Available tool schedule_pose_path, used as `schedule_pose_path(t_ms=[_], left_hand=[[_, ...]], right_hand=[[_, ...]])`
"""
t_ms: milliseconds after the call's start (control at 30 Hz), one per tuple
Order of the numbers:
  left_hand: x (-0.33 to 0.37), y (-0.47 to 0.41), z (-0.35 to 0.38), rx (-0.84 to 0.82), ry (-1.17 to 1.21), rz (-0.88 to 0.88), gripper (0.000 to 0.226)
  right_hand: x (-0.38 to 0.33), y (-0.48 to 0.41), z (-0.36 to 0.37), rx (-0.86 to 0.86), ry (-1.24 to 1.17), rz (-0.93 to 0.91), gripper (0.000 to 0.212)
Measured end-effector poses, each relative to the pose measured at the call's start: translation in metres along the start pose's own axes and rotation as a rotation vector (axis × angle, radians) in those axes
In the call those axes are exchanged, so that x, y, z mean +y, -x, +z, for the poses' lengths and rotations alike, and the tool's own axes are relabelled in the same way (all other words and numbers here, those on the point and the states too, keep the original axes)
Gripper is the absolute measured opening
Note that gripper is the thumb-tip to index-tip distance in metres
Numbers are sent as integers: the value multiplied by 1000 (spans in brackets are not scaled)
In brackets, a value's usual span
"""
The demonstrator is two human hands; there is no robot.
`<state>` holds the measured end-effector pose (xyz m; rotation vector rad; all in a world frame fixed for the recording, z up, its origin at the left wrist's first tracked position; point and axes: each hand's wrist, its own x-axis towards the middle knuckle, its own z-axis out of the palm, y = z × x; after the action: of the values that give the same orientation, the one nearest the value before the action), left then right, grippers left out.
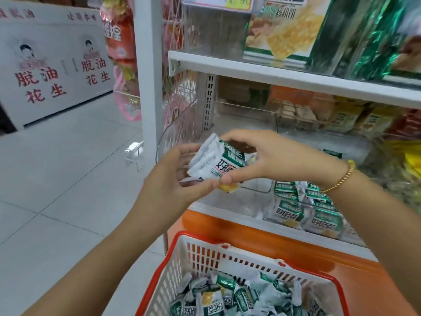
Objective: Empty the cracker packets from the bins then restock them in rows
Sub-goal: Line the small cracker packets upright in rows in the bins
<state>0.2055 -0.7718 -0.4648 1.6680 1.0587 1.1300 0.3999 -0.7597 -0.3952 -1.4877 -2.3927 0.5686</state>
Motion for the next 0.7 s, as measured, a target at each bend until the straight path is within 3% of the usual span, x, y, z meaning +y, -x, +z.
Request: schedule_pose_path(t_ms=[67, 133, 200, 300, 467, 700], left_hand=[[-7, -14, 8, 135, -64, -8, 55], [-18, -24, 14, 174, -334, 34, 43], [-30, -27, 16, 98, -591, 100, 31], [-43, -29, 18, -23, -761, 144, 29], [-46, -36, 12, -63, -790, 172, 29], [-49, -37, 10, -62, -769, 189, 30]], right_hand=[[16, -22, -9, 42, 26, 52, 49], [36, -48, -18, 80, 139, 129, 51], [57, -76, -23, 57, 306, 224, 57], [89, -115, -20, -117, 489, 362, 68], [130, -147, -3, -405, 578, 518, 75], [155, -152, 8, -338, 668, 598, 87]])
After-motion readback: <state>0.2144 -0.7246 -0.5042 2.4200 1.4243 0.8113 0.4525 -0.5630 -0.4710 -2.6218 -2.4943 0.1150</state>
